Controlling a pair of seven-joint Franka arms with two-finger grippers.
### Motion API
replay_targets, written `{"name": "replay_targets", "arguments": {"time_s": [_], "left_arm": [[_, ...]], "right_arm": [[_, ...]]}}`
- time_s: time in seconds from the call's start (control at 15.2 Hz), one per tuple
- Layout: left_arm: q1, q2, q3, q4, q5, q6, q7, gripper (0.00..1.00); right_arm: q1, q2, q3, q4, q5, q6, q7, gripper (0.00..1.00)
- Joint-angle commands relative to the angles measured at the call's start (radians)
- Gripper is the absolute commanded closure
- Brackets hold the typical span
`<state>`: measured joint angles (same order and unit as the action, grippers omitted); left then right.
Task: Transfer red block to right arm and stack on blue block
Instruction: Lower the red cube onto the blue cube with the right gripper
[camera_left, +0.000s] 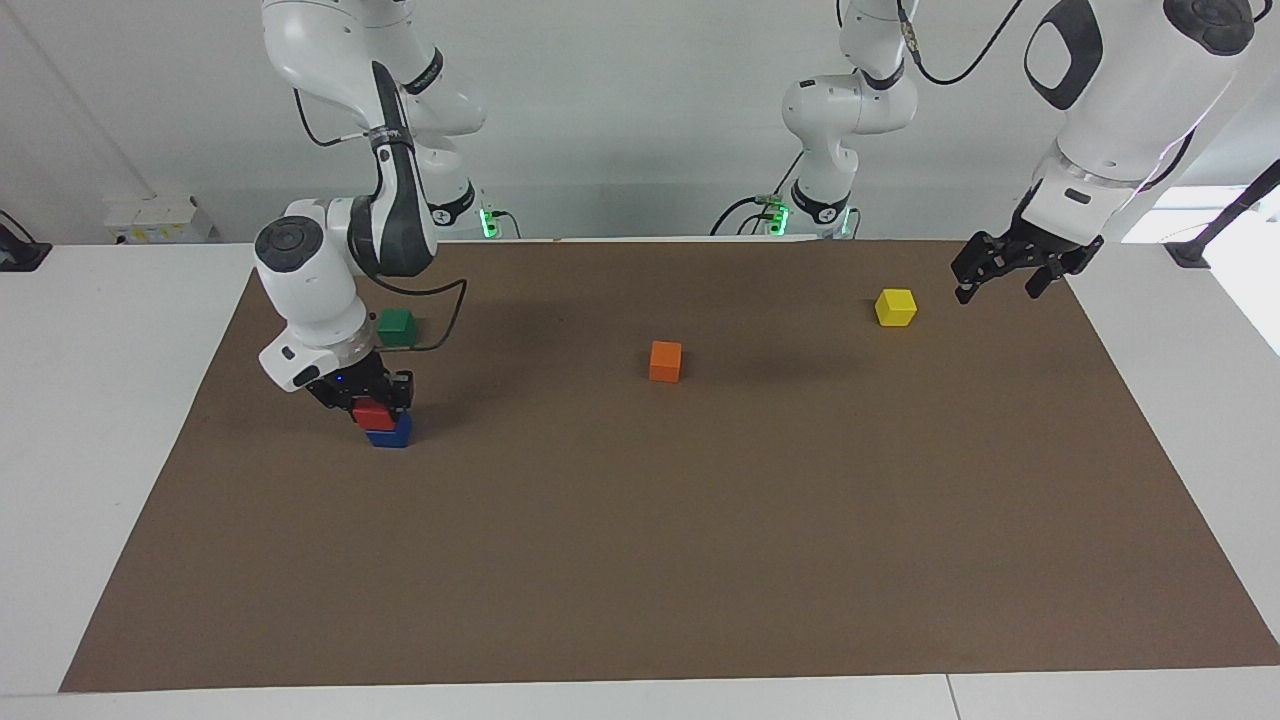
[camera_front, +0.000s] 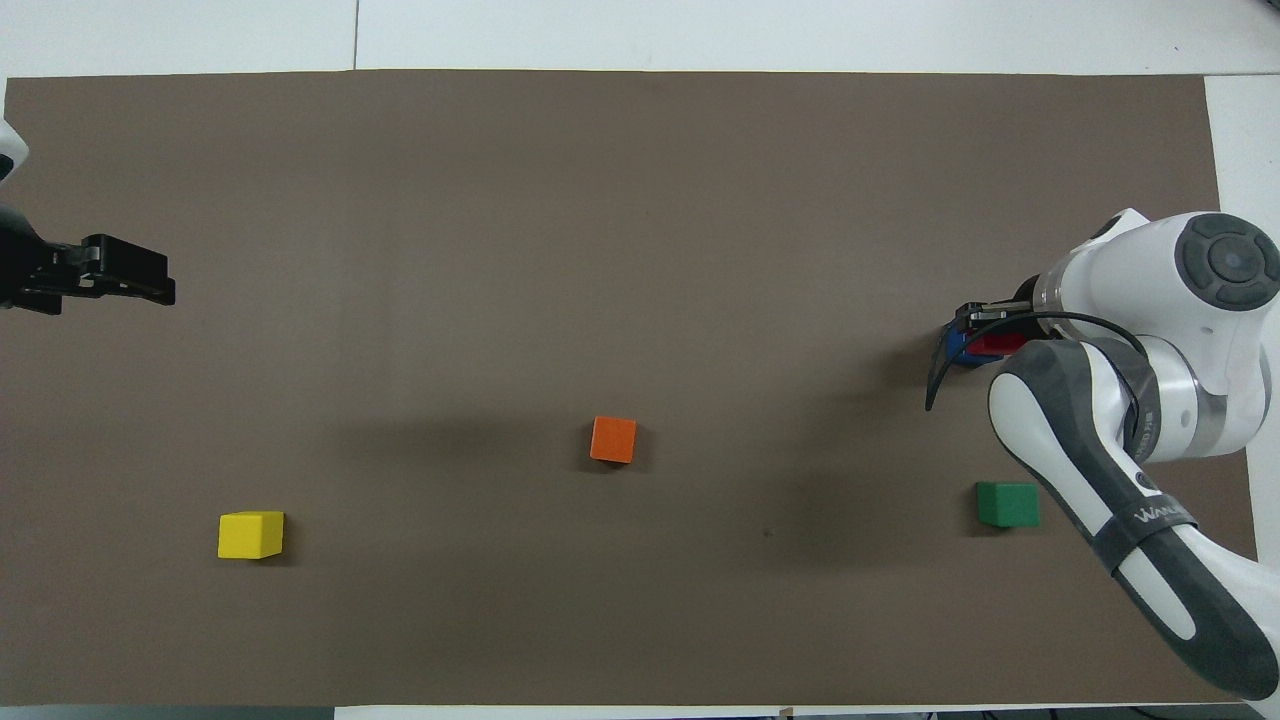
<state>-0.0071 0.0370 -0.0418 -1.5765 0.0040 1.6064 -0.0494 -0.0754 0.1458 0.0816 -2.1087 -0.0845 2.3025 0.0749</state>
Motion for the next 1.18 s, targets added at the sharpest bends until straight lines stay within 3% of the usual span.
{"name": "replay_targets", "arguments": {"time_s": [0.0, 0.92, 0.99, 1.05, 1.12], "left_arm": [[-0.013, 0.011, 0.013, 0.027, -0.015, -0.026, 0.016, 0.0], [-0.005, -0.026, 0.002, 0.029, -0.012, -0.112, 0.011, 0.0], [-0.005, -0.029, 0.002, 0.03, -0.012, -0.123, 0.011, 0.0], [-0.005, -0.031, 0.002, 0.027, -0.012, -0.125, 0.011, 0.0], [-0.005, -0.034, 0.002, 0.023, -0.012, -0.125, 0.013, 0.0]], "right_arm": [[-0.029, -0.011, 0.014, -0.036, -0.028, 0.058, -0.016, 1.0], [-0.055, -0.009, 0.015, -0.042, 0.149, 0.055, -0.152, 1.0], [-0.055, -0.009, 0.015, -0.042, 0.149, 0.057, -0.152, 0.41], [-0.055, -0.009, 0.015, -0.04, 0.149, 0.058, -0.152, 0.0], [-0.053, -0.008, 0.014, -0.037, 0.149, 0.06, -0.152, 0.0]]}}
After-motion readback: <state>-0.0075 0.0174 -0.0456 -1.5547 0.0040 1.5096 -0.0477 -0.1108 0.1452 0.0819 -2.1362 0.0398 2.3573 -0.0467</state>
